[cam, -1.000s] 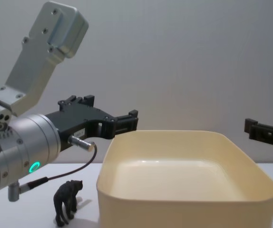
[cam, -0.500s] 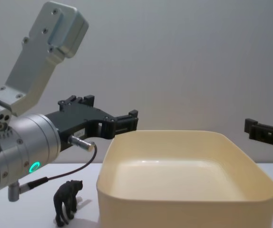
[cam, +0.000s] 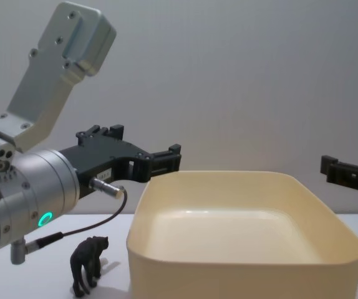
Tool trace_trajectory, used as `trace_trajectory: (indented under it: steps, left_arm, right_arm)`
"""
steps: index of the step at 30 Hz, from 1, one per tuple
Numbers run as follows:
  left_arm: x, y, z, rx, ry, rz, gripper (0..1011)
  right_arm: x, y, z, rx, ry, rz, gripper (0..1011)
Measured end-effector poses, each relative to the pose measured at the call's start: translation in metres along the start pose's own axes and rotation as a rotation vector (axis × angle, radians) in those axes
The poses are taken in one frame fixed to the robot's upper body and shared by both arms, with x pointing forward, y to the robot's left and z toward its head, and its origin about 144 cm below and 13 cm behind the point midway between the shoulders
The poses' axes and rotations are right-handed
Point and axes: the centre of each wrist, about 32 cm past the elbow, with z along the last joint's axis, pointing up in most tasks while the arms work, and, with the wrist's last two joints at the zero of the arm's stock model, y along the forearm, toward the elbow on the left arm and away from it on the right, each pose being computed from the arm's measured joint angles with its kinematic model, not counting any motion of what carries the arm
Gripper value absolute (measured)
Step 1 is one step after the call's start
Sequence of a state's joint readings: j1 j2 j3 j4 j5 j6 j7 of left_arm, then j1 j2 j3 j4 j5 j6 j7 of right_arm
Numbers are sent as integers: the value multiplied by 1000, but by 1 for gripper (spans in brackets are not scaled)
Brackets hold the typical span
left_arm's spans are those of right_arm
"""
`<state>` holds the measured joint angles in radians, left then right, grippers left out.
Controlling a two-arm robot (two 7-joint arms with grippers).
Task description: Pick up the toy alternately with two hands and place it into the central storage box.
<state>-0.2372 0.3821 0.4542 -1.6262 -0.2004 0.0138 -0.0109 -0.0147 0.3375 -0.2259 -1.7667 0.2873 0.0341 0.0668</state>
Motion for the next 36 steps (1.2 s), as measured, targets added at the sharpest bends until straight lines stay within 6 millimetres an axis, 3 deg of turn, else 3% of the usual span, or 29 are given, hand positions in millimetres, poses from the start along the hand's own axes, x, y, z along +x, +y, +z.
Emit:
trace_trajectory:
  steps: [36]
  left_arm:
    - [1, 3, 2, 36, 1, -3, 1001]
  right_arm:
    - [0, 0, 0, 0, 0, 0, 1001]
